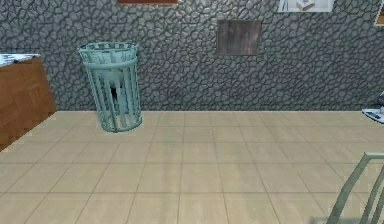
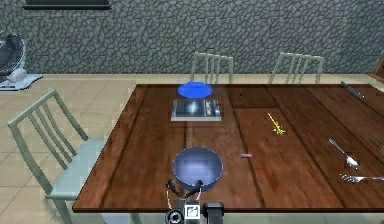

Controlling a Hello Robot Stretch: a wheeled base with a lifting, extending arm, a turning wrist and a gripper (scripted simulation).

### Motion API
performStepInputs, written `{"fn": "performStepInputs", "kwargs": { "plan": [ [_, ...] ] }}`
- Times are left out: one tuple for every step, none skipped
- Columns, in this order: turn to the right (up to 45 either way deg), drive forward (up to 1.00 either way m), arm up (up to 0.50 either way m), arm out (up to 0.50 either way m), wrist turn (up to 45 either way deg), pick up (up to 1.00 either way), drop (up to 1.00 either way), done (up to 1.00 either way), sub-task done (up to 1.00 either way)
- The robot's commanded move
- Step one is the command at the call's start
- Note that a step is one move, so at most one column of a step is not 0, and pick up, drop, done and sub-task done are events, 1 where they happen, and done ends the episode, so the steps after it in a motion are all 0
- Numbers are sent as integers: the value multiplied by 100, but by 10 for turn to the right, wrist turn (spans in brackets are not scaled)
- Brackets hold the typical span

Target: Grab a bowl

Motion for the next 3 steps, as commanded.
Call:
{"fn": "performStepInputs", "kwargs": {
  "plan": [
    [0,0,0,0,0,100,0,0,0],
    [0,0,10,0,0,0,0,0,0],
    [0,0,0,0,0,0,0,100,0]
  ]
}}
